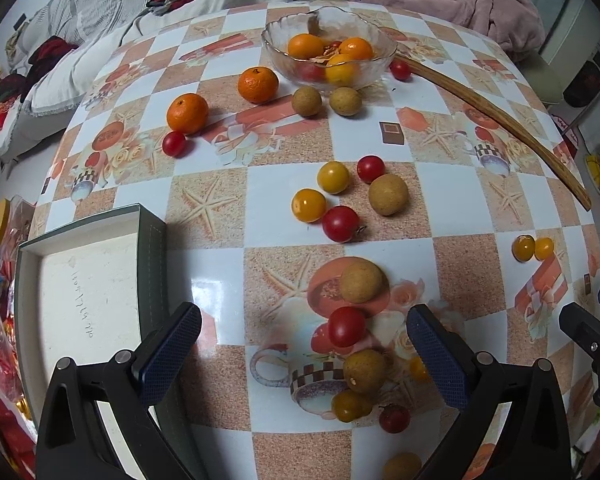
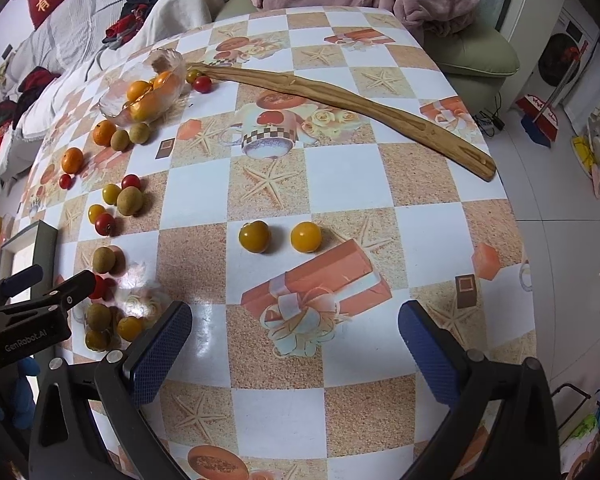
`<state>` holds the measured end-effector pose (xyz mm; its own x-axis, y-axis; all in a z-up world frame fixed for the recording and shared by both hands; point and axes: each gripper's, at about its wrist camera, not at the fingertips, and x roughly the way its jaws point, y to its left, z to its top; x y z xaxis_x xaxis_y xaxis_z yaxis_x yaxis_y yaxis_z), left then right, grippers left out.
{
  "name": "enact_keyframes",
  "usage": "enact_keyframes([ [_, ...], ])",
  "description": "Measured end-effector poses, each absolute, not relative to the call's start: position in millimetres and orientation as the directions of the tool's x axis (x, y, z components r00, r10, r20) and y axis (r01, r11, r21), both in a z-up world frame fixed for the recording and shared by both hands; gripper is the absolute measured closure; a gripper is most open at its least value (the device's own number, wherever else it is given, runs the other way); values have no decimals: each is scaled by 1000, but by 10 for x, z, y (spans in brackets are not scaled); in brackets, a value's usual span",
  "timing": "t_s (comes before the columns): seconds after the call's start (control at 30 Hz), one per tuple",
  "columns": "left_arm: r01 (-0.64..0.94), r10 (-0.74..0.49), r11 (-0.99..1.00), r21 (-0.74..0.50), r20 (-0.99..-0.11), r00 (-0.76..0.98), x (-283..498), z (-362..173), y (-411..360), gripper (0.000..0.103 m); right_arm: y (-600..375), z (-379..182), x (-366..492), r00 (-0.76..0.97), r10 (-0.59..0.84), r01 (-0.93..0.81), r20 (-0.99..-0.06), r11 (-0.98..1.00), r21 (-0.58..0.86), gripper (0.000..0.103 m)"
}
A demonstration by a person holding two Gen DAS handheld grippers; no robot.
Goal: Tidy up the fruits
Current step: 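Move both tools over the scattered fruits on the table, then grasp a brown round fruit with the left tool while the right tool grasps a yellow cherry tomato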
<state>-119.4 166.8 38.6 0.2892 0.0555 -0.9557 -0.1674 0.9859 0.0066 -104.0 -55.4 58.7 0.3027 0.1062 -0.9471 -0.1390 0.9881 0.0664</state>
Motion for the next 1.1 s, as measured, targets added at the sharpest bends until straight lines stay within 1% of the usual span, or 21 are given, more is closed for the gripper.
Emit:
enact_keyframes([
  [0.77, -167, 76, 986, 29, -957, 281, -1122, 352, 1503, 0, -699, 518, -975, 294, 121, -141, -948, 987, 82, 0],
  [1.1, -155, 88, 987, 45, -954, 286, -1033, 254, 1468, 0, -763, 373, -869, 284, 110, -160, -952, 985, 66, 0],
])
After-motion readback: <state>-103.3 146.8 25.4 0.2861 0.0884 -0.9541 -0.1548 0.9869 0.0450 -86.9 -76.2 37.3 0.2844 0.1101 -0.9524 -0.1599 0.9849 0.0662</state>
